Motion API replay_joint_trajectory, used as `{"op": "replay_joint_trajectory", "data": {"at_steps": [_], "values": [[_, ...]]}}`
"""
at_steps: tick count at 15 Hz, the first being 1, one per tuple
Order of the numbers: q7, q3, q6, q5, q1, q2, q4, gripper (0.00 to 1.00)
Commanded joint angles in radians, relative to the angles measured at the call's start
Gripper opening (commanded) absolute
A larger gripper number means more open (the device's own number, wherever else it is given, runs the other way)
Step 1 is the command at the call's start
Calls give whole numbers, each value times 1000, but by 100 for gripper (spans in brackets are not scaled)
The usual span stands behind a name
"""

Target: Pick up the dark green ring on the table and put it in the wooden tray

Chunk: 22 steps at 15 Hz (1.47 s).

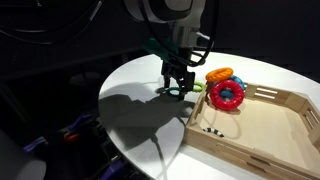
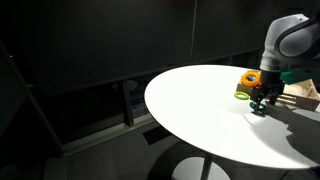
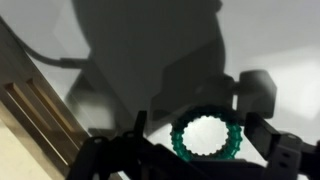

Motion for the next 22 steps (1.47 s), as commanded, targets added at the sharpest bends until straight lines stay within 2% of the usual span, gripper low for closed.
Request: {"op": "replay_joint_trajectory", "data": {"at_steps": [1, 3, 5, 14, 22], "values": [[36, -11, 10, -23, 11, 2, 4, 68], [36, -10, 6, -20, 11, -1, 5, 49], [28, -9, -1, -11, 10, -19, 4, 38], [19, -13, -49, 13, -7, -164, 19, 38], [87, -85, -145, 57, -82, -143, 135, 38]]}}
